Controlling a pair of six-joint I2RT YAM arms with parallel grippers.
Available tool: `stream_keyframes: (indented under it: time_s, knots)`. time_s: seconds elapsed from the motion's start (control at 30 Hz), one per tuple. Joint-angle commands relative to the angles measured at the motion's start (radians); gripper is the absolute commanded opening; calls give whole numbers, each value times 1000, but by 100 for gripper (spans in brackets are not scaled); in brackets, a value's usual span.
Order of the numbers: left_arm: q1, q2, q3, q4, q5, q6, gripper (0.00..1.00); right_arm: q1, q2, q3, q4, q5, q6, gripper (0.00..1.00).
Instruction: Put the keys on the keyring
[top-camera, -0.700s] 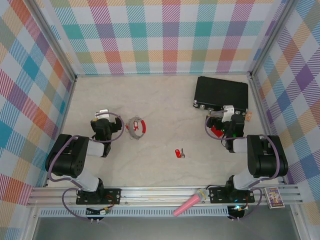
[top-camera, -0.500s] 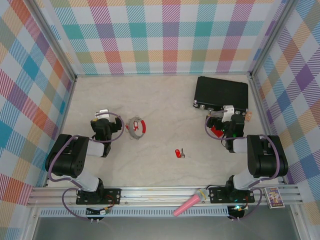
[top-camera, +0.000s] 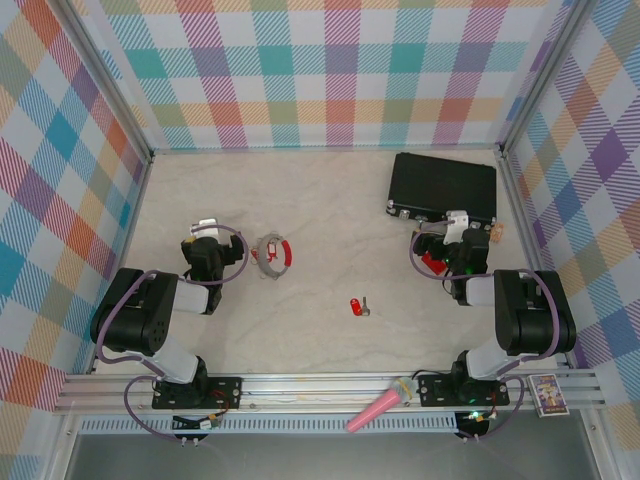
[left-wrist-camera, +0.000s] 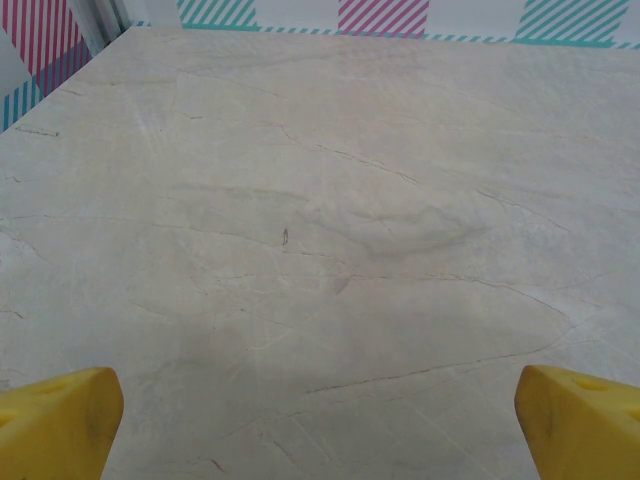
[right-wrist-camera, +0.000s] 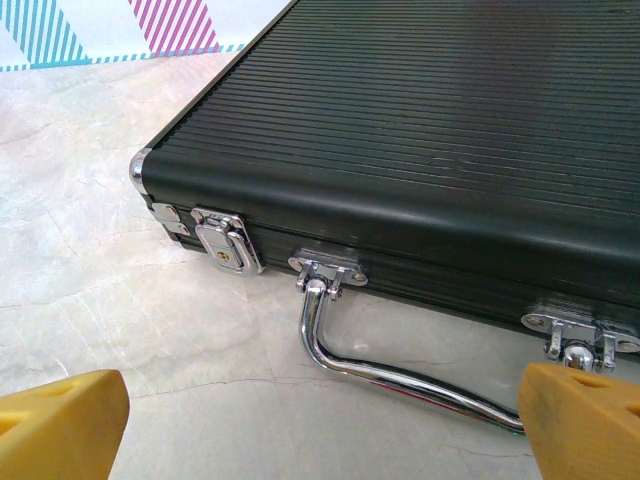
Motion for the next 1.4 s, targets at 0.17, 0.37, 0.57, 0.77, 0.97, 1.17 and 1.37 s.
stream_keyframes:
  time_s: [0.17,0.37,0.57,0.77,0.97,1.17,1.37]
  knots:
    - [6,-3,-9,49,19,1,100,1,-7,10,2,-14,-10,99]
    - [4,-64,25,-64,-30,-8,100,1,-105,-25,-20,59,20,99]
    - [1,-282,258,-674,-281,-203,100,1,-357,70,-440,185,149,99]
    - [4,-406,429,-1079,-85,-476,100,0,-575,126,-717,316,545,99]
    - [-7,-499,363,-1029,230,-564,100,0,-695,126,-685,100,609,99]
    - [-98,-523,310,-1063,261,-541,93,4,-671,105,-644,-108,695,99]
    - [-205,-517,235,-1059,244,-527,84,116,-617,97,-639,-145,699,99]
